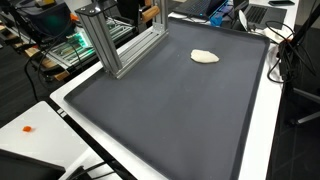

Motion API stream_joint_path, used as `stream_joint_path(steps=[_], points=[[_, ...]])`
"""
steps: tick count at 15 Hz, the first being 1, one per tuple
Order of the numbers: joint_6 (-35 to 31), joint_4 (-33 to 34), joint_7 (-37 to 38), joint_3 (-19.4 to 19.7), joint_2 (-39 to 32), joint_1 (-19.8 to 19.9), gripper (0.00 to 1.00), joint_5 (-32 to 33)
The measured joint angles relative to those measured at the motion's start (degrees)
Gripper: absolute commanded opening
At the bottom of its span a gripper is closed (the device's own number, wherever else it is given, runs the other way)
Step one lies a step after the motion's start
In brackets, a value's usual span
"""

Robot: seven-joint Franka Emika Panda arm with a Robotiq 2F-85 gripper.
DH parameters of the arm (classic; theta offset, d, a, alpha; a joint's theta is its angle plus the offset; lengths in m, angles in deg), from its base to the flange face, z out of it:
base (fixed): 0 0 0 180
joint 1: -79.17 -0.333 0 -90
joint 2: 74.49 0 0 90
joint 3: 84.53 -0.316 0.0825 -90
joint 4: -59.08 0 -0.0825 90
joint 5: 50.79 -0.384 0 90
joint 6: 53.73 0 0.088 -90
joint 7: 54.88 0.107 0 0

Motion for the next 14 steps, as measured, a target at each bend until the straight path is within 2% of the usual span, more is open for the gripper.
stream_joint_path(steps=[8,14], points=[[-1.88,4.71,-1.00,-0.05,-1.68,1.06,1.00,0.47],[-15.47,9.60,0.53,-1.49,-13.52,4.44,1.00,1.78]])
